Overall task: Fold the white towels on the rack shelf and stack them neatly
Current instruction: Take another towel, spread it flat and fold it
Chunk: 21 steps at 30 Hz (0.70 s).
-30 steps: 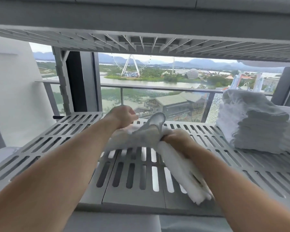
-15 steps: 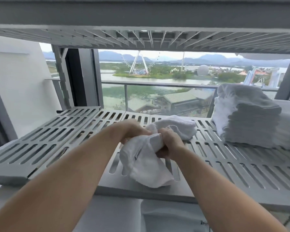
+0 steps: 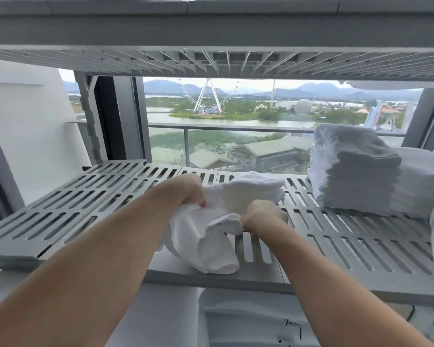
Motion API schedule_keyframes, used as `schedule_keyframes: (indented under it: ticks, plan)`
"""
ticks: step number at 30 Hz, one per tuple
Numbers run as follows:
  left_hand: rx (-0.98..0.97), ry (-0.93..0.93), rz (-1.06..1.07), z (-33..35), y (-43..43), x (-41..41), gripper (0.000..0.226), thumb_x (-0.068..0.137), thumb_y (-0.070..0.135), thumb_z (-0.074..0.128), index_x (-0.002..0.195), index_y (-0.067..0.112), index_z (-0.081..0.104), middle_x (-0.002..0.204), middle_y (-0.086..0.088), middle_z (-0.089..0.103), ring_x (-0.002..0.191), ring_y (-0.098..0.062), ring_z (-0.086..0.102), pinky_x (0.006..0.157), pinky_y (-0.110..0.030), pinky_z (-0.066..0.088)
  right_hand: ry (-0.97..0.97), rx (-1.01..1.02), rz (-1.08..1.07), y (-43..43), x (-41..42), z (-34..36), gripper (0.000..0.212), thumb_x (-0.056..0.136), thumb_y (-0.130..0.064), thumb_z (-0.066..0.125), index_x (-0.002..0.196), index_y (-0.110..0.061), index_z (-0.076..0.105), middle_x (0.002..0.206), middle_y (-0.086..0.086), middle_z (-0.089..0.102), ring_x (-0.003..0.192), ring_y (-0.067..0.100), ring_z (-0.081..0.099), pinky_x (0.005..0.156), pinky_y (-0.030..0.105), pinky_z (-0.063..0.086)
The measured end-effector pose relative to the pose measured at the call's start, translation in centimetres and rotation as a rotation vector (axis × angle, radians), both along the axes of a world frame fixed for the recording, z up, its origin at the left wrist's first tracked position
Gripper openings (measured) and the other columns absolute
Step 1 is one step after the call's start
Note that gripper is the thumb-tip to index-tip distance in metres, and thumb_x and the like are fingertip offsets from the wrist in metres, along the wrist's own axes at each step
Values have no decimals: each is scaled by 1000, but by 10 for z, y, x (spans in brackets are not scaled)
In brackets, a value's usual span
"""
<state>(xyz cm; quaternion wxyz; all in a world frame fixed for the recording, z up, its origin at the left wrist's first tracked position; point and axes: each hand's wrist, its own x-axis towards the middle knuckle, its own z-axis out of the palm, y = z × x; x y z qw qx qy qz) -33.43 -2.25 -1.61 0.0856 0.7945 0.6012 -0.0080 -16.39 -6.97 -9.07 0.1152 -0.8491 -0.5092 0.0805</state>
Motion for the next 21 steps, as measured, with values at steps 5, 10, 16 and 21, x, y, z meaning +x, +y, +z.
schedule_keyframes:
  ticks: [5,10,16,21]
  plan:
    - [4,99,-13,4,28,-15,37,83,29,74,116,11,72,102,-7,68,87,-24,63,73,-30,50,-292,336,258,11,5,-11,39,85,-31,66,121,-22,57,122,5,53,121,28,51,94,40,47]
    - [330,126,111,-3,68,-31,31,89,12,60,120,11,64,111,-8,66,105,-29,64,92,-42,51,-195,221,462,19,2,-23,34,92,-24,50,114,-35,74,128,-5,61,122,20,54,110,34,35]
    - [642,173,-87,-52,82,-21,27,95,18,50,116,14,66,111,-11,62,103,-30,59,86,-41,46,-73,143,526,30,-7,-21,37,90,-33,49,120,-37,69,119,1,59,121,19,46,107,31,36]
    - [404,93,-129,-55,75,-12,40,96,52,48,117,21,63,117,-4,64,108,-27,62,79,-36,51,-80,143,438,35,-19,-20,31,88,-37,49,115,-34,64,118,0,61,117,22,51,100,34,44]
